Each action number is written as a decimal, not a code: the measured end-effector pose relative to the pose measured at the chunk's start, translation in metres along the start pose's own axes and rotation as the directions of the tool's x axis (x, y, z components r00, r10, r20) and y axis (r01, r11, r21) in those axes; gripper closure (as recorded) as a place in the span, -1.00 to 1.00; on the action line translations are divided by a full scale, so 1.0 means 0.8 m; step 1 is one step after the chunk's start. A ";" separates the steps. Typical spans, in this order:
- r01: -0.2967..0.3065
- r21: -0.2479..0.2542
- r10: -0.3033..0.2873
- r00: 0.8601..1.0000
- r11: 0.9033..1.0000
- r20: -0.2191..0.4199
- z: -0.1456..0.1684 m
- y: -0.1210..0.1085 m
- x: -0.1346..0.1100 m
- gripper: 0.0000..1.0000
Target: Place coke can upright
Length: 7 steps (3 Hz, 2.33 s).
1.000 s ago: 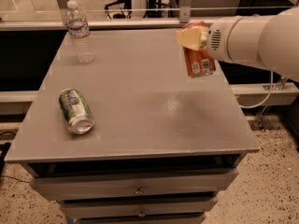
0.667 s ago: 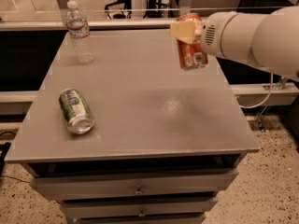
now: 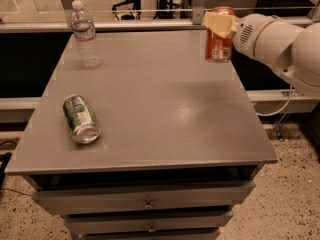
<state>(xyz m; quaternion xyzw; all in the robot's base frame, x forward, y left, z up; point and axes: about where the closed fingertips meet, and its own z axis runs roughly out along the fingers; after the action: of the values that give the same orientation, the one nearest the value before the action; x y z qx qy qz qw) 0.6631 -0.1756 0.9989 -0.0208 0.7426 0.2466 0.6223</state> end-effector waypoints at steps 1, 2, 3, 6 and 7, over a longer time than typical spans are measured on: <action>-0.014 0.003 0.014 1.000 1.000 0.002 -0.004 -0.046 0.036 1.00; -0.013 -0.001 0.013 1.000 1.000 0.003 -0.005 -0.046 0.037 1.00; 0.005 -0.063 -0.004 1.000 0.998 0.015 -0.013 -0.046 0.052 1.00; 0.133 -0.376 -0.132 0.991 0.917 0.028 -0.046 -0.045 0.110 1.00; 0.157 -0.418 -0.162 0.986 0.895 0.024 -0.054 -0.049 0.118 1.00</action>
Offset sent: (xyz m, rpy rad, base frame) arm 0.0030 -0.0255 -0.0360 0.0117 0.0015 -0.0053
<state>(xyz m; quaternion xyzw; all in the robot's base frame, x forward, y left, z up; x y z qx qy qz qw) 0.6156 -0.2007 0.9022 -0.2160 0.6718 0.3480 0.6172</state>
